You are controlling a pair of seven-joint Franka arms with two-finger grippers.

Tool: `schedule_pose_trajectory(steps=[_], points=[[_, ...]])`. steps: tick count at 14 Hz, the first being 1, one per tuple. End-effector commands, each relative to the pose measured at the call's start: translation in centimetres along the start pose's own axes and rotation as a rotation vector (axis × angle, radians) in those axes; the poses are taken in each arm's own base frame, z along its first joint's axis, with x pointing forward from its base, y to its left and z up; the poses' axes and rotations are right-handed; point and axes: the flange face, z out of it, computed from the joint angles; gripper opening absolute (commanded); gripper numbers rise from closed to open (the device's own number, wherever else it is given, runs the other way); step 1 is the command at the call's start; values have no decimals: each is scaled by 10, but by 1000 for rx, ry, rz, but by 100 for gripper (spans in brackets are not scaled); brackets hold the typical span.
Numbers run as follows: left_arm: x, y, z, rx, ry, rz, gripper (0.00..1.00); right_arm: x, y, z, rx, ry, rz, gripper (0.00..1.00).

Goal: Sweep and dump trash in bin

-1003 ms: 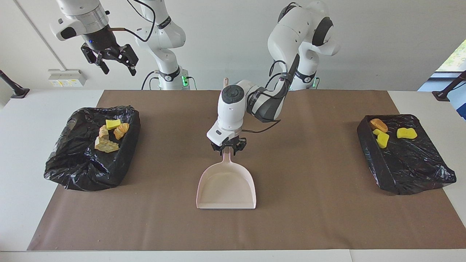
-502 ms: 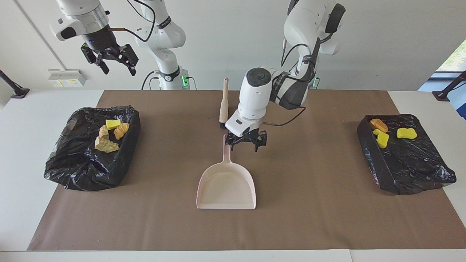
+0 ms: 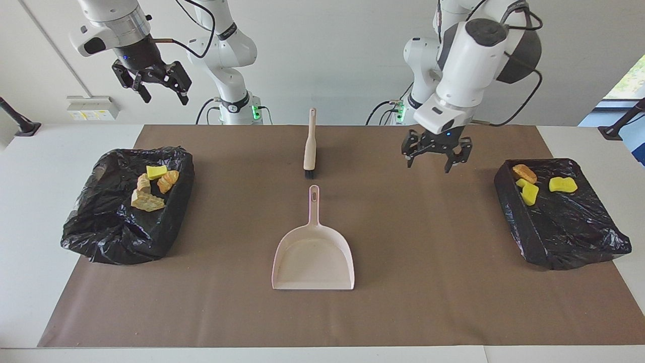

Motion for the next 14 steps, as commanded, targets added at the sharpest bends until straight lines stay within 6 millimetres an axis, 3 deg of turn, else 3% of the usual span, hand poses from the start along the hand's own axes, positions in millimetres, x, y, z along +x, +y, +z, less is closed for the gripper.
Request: schedule_pose_trajectory(steps=[1,3,5,11,14], points=[[-12,-54,-55,14,-27,57,100,-6,4,-1,-2,-6,-12,100],[-18,-85,-77,7,-68,83,100,-6,4,-1,-2,-6,-12,100],[-19,-82,-88,7,-50,109,100,-6,4,-1,-2,-6,-12,100],[-24,-81,-84,3,-63,79,100,-6,4,-1,-2,-6,-12,100],[-27,-85,-84,6,-79,-21,100,-6,4,-1,-2,-6,-12,100]])
